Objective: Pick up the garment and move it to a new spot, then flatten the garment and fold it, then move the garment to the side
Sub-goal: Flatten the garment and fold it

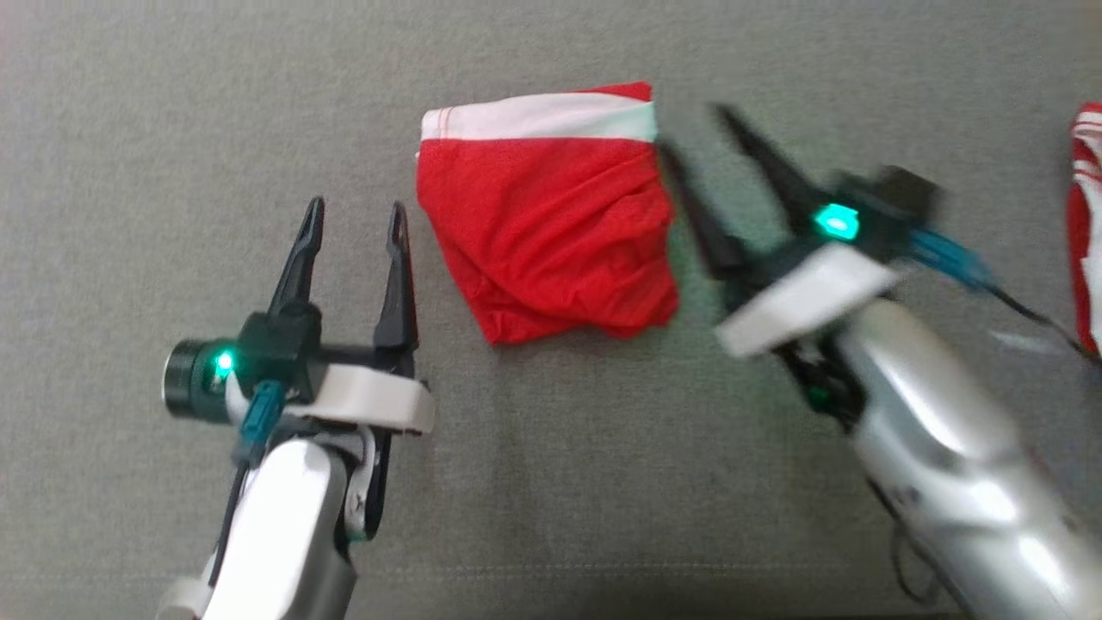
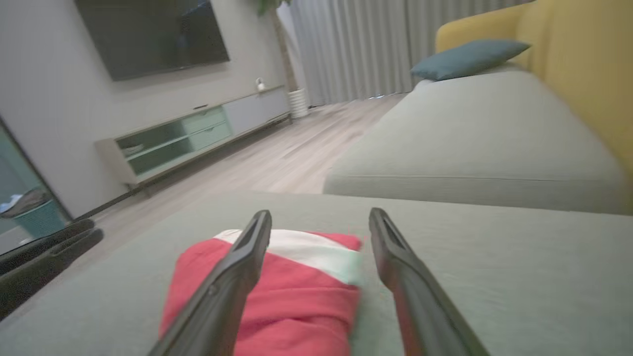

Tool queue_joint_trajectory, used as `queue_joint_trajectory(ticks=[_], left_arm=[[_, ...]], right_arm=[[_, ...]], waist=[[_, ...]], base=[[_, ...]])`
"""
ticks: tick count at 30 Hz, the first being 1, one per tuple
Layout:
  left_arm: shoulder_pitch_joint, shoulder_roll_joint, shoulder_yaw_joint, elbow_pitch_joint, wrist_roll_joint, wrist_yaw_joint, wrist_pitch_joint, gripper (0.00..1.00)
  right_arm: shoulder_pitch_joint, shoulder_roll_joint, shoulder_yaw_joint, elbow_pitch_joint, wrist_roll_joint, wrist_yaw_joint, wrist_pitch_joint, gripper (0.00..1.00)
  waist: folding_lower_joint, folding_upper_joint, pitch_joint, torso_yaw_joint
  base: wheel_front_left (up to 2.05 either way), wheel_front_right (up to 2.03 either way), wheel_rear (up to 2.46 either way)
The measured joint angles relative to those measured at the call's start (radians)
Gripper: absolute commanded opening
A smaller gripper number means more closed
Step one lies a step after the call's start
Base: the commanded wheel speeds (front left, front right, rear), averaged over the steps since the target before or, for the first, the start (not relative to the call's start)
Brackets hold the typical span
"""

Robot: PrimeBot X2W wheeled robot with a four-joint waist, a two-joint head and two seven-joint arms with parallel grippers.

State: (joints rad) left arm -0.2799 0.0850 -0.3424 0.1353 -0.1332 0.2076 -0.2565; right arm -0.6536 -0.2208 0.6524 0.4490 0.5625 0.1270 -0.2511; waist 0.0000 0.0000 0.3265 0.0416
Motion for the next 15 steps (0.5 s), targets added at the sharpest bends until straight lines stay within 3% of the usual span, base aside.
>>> queue_joint_trajectory(ticks=[8, 15], left_arm=[[0.050, 0.019, 0.020, -0.003, 0.000, 0.014, 0.000, 1.00], [0.102, 0.042, 0.029, -0.012, -0.011, 0.022, 0.000, 1.00]], right_arm=[[0.343, -0.002, -0.409, -0.210, -0.187, 0.000, 0.017, 1.00], [0.515, 0.058, -0.587, -0.397, -0.278, 0.000, 0.128, 1.00]], waist=[[0.0000, 0.0000, -0.056, -0.039], [0.0000, 0.0000, -0.107, -0.061]], base=[[0.00, 0.00, 0.00], [0.00, 0.00, 0.00]])
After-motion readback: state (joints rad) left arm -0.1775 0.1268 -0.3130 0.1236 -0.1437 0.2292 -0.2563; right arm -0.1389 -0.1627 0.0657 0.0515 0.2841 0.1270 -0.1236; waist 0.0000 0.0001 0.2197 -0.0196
